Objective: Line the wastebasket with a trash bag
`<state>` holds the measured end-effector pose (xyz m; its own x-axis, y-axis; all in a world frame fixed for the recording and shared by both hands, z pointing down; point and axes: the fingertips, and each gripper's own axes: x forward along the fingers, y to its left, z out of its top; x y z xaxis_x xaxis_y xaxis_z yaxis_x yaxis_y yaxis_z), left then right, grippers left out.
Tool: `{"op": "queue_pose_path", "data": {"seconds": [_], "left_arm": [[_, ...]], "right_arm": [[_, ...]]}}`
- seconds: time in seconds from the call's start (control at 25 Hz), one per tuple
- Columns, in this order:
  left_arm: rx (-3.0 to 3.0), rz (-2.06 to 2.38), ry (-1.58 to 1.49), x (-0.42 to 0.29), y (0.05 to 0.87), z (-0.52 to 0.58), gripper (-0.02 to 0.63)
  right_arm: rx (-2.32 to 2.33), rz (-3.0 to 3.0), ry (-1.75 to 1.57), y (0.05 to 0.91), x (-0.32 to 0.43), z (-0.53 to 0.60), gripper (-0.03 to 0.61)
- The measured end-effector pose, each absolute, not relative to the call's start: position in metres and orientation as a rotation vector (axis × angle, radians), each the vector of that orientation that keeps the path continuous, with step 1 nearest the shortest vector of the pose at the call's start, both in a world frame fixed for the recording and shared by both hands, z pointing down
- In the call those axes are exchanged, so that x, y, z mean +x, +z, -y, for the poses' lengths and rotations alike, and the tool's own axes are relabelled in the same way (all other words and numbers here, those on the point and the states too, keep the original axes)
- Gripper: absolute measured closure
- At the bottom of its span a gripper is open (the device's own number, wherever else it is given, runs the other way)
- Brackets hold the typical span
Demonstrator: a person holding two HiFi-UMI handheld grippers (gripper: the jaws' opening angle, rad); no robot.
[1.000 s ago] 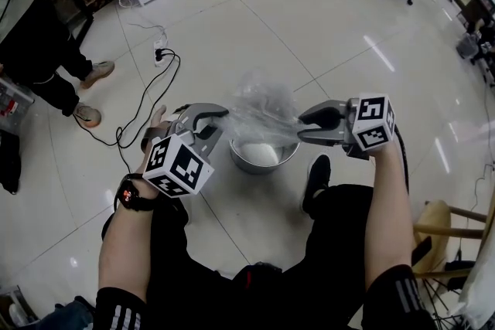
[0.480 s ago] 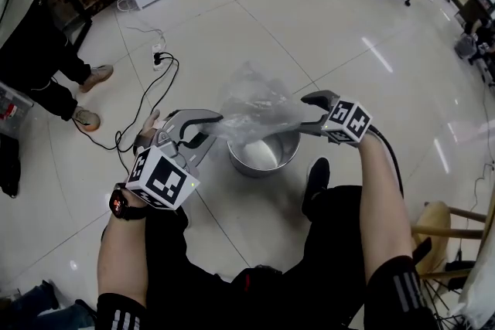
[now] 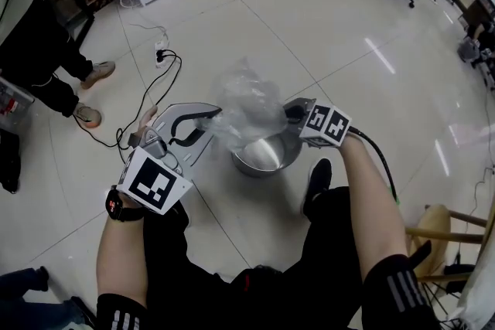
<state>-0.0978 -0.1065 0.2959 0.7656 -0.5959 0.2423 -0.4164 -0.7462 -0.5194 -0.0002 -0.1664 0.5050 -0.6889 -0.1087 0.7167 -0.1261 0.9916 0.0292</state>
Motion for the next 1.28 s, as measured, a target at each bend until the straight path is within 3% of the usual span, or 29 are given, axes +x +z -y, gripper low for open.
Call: {"op": "queue_pose_path", "data": {"seconds": [0.08,0.6,0.8,0.88,0.96,1.28], "left_arm": [[-2.504,-0.788,-0.508,-0.101,0.286,0.110,0.614],[-2.513,-0.862,-0.483,-0.079,0.282,0.133,0.614],[-2.502,-0.797,-0.650,-0.049,0.315,0.154,0.614],[-2.517,-0.765,-0.716,-0.037,0.339,0.165,0.614],[-2.544,-0.720,-0.791,-0.025,0.367,0.172,0.614],[-2.597,-0.600,-0.978,0.007,0.438,0.185,0.614]], "right_arm": [[0.048,2.346,0.121,0.505,-0.003,0.146,0.568],[-0.269,2.355,0.574,0.530,0.009,0.068,0.569],[-0.239,2.256,0.580,0.556,0.021,0.066,0.569],[-0.194,2.203,0.562,0.569,0.030,0.071,0.545],[-0.143,2.172,0.546,0.579,0.038,0.077,0.456],[0.020,2.145,0.467,0.575,0.062,0.112,0.389]]}}
